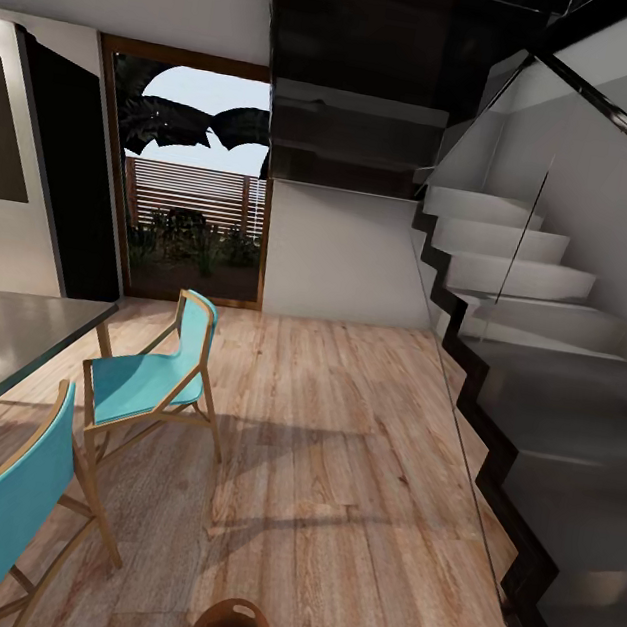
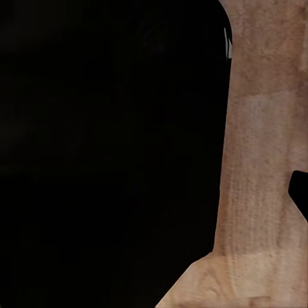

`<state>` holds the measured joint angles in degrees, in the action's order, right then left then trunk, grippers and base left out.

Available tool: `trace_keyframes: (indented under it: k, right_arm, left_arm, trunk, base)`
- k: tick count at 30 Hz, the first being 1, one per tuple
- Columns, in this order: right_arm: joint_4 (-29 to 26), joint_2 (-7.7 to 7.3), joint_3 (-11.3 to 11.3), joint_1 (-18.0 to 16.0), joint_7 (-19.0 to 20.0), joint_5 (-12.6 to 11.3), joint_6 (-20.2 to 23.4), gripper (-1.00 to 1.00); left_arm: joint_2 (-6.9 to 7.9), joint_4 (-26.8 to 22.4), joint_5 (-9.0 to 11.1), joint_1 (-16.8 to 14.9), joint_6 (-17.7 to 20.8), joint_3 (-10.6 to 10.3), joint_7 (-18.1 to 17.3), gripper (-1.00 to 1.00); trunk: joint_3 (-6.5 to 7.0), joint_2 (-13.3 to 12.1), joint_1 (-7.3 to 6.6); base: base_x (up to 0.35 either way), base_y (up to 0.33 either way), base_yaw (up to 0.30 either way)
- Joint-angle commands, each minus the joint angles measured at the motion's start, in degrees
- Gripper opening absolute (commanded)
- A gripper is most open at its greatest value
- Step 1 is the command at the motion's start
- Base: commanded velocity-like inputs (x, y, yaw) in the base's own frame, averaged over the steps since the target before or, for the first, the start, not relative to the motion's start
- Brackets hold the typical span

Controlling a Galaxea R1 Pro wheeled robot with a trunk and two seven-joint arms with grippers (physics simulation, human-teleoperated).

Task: Put the three can of soda from the living room inside the tash can in the kitchen.

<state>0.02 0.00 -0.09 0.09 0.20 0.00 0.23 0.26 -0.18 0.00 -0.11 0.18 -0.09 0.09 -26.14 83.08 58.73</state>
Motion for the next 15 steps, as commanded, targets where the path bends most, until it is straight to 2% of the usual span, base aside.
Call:
trace_keyframes:
  k: [1, 15]
  right_arm:
    - [0.00, 0.00, 0.00, 0.00, 0.01, 0.00, -0.01, 1.00]
    - [0.00, 0.00, 0.00, 0.00, -0.02, 0.00, -0.02, 1.00]
  left_arm:
    - [0.00, 0.00, 0.00, 0.00, 0.00, 0.00, 0.00, 1.00]
    - [-0.05, 0.18, 0.00, 0.02, 0.00, 0.00, 0.02, 1.00]
  trunk:
    - [0.00, 0.00, 0.00]
    - [0.00, 0.00, 0.00]
  base:
    - [0.000, 0.000, 0.000]
    - [0.000, 0.000, 0.000]
